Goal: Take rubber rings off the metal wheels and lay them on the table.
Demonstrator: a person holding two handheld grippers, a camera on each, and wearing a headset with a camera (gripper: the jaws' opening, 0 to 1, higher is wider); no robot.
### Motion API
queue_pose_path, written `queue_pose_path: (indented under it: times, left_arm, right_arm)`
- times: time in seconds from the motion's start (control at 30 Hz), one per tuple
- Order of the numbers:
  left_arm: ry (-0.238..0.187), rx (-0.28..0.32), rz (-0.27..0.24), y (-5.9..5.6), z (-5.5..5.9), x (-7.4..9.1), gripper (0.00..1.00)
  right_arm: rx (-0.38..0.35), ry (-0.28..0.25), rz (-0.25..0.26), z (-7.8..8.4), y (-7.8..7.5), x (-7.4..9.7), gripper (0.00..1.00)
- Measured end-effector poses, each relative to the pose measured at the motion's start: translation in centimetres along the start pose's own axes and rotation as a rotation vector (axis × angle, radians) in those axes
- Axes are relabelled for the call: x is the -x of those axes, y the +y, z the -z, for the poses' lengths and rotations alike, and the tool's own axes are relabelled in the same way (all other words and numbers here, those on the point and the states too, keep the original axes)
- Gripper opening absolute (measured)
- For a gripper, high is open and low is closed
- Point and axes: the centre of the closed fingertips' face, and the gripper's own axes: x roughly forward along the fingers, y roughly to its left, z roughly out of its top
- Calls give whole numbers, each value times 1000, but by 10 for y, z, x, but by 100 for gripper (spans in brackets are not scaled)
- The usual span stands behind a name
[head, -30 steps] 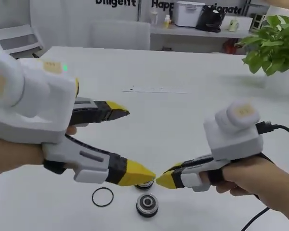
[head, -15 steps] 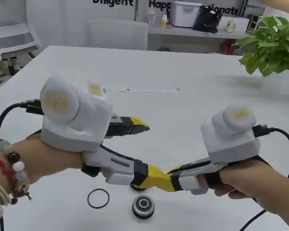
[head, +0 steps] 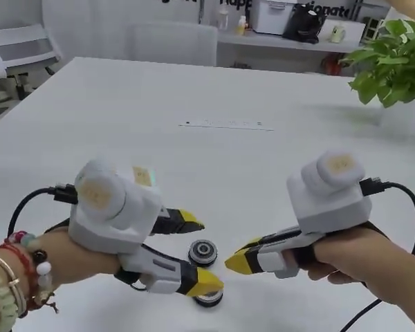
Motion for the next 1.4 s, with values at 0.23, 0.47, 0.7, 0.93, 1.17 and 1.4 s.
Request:
queue_pose_path:
  times: [0.23,0.47,0.7,0.93,1.17,1.4]
  left_arm:
    - [68,-7,29,-8,20,-7,39]
    - [71,-18,42,-12,20,-8,31]
    - [88,-21,55,-16,25,-10,27]
    - [90,-9,40,-12,26,-11,19]
    - [120,-17,47,-14,33,-13,17]
    - [107,2,48,-16,32,-13,15]
  right_arm:
    - [12,32,-9,9,2,-5,11]
    - [61,50,-74,17,15,-11,14]
    - [148,75,-99,26,22,-15,17]
    - [164,85,-103,29,21,-15,20]
    - [171,101,-104,32,20,-18,20]
    - [203,109,-95,34,19,-22,21]
